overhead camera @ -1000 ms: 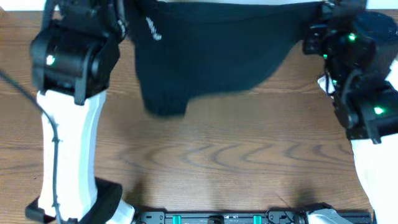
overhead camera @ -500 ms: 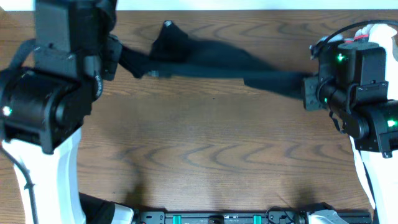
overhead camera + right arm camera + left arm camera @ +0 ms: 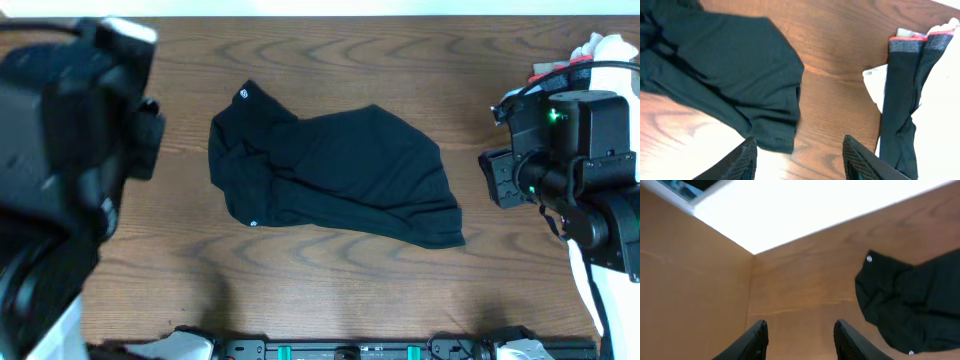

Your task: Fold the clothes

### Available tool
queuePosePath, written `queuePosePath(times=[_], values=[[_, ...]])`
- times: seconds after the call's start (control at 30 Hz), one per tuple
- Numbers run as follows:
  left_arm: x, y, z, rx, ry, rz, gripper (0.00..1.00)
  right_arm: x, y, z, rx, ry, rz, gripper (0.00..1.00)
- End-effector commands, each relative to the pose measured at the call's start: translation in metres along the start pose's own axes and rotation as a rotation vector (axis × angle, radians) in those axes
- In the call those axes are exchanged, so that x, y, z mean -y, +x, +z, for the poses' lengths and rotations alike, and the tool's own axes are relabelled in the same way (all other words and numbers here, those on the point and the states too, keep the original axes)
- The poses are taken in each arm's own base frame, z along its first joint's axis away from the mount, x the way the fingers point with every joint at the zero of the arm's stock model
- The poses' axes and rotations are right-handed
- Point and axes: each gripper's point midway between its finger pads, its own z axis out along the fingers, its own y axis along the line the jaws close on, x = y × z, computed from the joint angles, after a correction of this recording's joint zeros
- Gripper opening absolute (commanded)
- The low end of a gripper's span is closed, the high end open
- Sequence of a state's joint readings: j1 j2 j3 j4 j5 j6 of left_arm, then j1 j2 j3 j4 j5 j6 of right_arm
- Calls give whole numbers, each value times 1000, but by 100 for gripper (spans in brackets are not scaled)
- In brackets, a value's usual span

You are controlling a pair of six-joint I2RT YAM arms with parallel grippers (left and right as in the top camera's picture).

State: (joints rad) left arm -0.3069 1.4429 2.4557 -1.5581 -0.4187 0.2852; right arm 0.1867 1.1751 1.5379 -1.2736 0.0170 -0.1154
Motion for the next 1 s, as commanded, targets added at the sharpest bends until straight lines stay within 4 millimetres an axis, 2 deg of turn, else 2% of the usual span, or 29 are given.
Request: queuePosePath(times=[0.0, 0.13, 0.27, 0.4, 0.53, 0.67, 0.77, 0.83, 0.97], values=[[11, -6, -7, 46, 81, -34, 45, 1, -7, 0, 20, -3, 55, 54], [44, -4, 8, -16, 227, -103, 45, -3, -8, 21, -37, -25, 150, 47], [81, 14, 49, -220, 302, -145, 55, -21, -1, 52, -150, -126, 163, 58], [115, 51, 100, -499, 294, -170, 55, -32, 11, 86, -288, -182, 213, 66], [146, 93, 141, -733, 270, -147, 56, -39, 22, 109, -387, -212, 228, 72], [169, 124, 185, -856, 248, -134, 54, -39, 20, 130, -411, -200, 281, 74], [181, 130, 225, -838, 239, -164, 50, -39, 12, 152, -394, -196, 309, 71], [186, 125, 251, -789, 234, -196, 50, -38, 7, 168, -383, -192, 332, 62], [196, 112, 288, -698, 238, -214, 50, -38, -5, 216, -343, -192, 341, 57]])
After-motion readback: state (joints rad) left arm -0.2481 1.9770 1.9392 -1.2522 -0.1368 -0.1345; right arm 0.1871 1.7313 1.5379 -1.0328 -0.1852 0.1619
